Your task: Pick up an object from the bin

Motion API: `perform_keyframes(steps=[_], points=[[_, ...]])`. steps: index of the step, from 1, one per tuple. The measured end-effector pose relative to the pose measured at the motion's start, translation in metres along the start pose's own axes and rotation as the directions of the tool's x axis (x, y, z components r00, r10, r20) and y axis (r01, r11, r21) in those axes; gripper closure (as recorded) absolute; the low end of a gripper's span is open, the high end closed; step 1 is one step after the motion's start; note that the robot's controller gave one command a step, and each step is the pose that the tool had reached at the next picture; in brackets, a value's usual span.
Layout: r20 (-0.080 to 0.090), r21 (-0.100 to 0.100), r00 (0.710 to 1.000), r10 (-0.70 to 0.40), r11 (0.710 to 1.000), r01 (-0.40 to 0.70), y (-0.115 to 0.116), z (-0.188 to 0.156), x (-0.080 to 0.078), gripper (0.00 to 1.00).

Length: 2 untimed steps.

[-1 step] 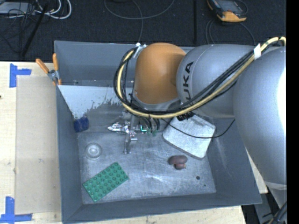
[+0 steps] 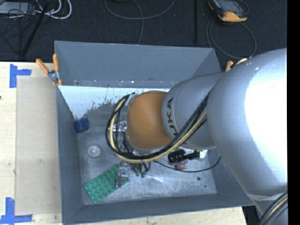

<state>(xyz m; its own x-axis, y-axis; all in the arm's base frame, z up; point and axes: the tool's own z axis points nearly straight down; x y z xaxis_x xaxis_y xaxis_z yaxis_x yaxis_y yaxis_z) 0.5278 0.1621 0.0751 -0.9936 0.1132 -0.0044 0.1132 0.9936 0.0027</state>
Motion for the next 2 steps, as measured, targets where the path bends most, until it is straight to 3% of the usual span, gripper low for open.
perform_keyframes(steps=[1, 2], points=[[-0.012, 0.001, 1.0, 0.001, 1.0, -0.001, 0.0, -0.003, 0.001, 1.0], [0.001, 0.002, 0.95, -0.313, 0.95, 0.313, -0.036, -0.126, -0.03, 1.0]])
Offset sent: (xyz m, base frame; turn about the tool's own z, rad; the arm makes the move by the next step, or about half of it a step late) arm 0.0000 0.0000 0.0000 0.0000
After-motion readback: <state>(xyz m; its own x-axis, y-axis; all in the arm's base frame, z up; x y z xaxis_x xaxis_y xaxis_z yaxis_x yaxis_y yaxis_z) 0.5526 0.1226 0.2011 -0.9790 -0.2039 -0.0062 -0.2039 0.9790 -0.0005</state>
